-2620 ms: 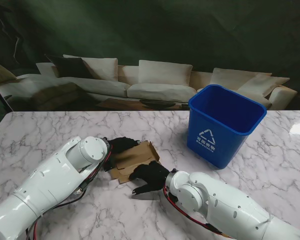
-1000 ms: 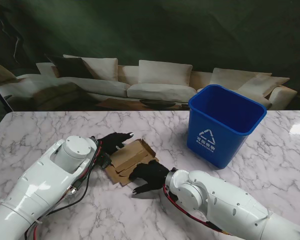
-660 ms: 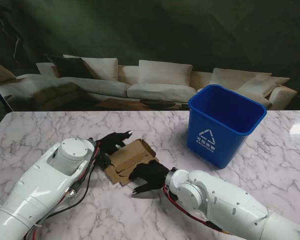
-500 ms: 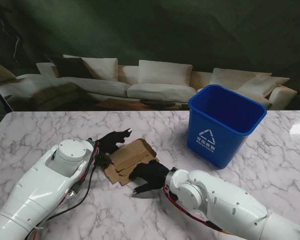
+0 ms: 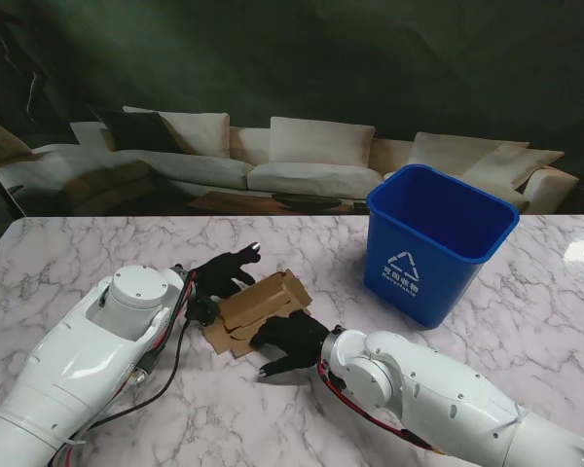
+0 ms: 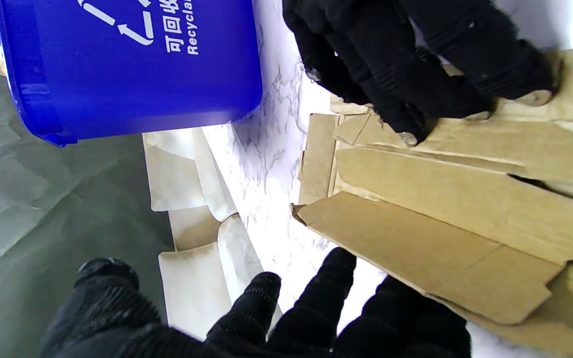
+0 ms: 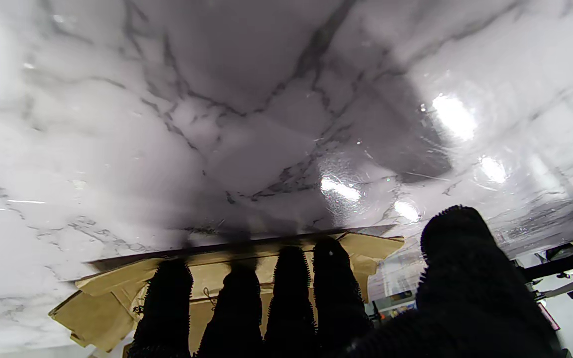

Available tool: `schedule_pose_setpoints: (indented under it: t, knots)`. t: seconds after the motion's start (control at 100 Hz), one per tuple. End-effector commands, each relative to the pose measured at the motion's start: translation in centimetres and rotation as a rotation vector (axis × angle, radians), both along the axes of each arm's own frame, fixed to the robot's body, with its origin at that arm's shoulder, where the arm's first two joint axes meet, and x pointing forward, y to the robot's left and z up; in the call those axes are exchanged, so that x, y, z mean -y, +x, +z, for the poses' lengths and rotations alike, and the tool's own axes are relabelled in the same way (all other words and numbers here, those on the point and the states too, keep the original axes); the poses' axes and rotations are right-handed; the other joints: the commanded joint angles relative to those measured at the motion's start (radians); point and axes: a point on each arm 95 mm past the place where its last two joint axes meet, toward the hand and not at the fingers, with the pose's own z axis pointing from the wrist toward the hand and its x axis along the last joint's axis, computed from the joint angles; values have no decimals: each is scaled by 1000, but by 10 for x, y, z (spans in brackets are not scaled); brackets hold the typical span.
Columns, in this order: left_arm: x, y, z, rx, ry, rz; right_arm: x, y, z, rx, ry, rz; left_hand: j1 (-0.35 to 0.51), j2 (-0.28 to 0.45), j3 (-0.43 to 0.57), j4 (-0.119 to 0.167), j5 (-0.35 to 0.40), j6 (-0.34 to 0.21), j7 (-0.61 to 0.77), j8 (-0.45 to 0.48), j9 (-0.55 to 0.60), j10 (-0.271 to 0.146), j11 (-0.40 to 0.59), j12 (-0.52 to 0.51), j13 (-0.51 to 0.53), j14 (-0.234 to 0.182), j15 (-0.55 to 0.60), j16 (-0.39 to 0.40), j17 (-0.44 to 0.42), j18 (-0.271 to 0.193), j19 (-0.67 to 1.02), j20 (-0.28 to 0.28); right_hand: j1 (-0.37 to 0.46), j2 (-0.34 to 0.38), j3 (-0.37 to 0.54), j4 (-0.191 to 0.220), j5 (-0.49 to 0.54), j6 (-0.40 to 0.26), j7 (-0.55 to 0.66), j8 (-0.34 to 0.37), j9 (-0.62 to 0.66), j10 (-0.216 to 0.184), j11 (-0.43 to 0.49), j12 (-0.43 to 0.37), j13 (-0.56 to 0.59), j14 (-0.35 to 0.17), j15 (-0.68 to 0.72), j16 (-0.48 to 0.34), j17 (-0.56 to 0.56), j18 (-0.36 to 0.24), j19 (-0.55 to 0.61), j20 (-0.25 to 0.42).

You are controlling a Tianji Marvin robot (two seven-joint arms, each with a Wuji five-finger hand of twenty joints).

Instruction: Fold the flattened cardboard along its creases and drop it into the bin

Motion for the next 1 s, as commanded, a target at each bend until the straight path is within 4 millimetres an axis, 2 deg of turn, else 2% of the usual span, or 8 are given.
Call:
schedule_pose_setpoints:
  t: [0.0,0.12,0.24,0.4,0.59,0.74,0.82,0.99]
  knots:
    - [31,-15,-11,-39,-35,-74,20,-19,-46,-100,-109,-22,-32,19,-11,-27,-16,-27,8,3,-55,-50,70,69,48,-52,91,-26,148,-77,244,39,-14,14,-11,22,47,58,88,23,69,152,-49,-44,34,95,86,60,5,61,16,3]
    - [30,-12,-13,-17,29,-95,20,-19,-46,-98,-109,-21,-21,-4,-11,-26,-17,19,-2,2,-258,-70,-23,-222,100,-105,145,-45,170,-124,339,27,-14,14,-11,22,46,58,88,24,68,152,-50,-44,34,96,86,60,5,62,16,3]
    - [30,-8,-16,-10,91,-121,21,-18,-47,-99,-109,-20,-8,-44,-9,-25,-1,71,8,-2,-206,-52,-33,-324,41,-99,147,-29,133,-150,342,24,-15,15,-12,22,45,56,88,24,69,151,-49,-44,34,96,86,59,6,62,16,3]
    - [28,-2,-22,16,204,-165,21,-18,-47,-100,-109,-22,121,-157,7,-14,43,116,44,29,-62,-74,2,-306,60,-144,174,4,143,-193,361,38,-15,15,-12,22,46,55,90,24,69,152,-49,-44,34,97,87,59,5,62,16,2]
    - [25,2,-26,63,329,-240,20,-19,-46,-102,-108,-22,519,-330,21,28,76,122,60,73,40,-98,31,-225,169,-204,239,48,237,-229,462,33,-12,16,-11,22,45,52,91,25,68,151,-49,-44,34,95,87,59,5,63,16,2]
    - [24,5,-28,77,416,-303,19,-21,-45,-103,-107,-21,722,-357,55,85,96,122,74,97,125,-119,68,-147,270,-251,315,114,328,-268,545,28,-9,18,-12,22,45,51,93,26,68,151,-49,-44,34,98,88,60,5,64,16,1]
    - [24,5,-31,91,456,-304,19,-21,-45,-102,-107,-21,749,-367,100,98,128,159,82,99,175,-124,87,-128,331,-267,336,126,384,-277,579,34,-8,18,-13,22,45,51,94,27,68,150,-48,-44,34,98,88,60,5,65,16,1]
    - [25,6,-33,85,454,-293,20,-21,-45,-102,-108,-21,749,-359,119,76,99,196,53,61,200,-103,53,-193,415,-292,303,81,448,-269,609,15,-6,19,-15,22,45,50,95,28,68,151,-46,-43,36,97,89,60,5,66,15,1]
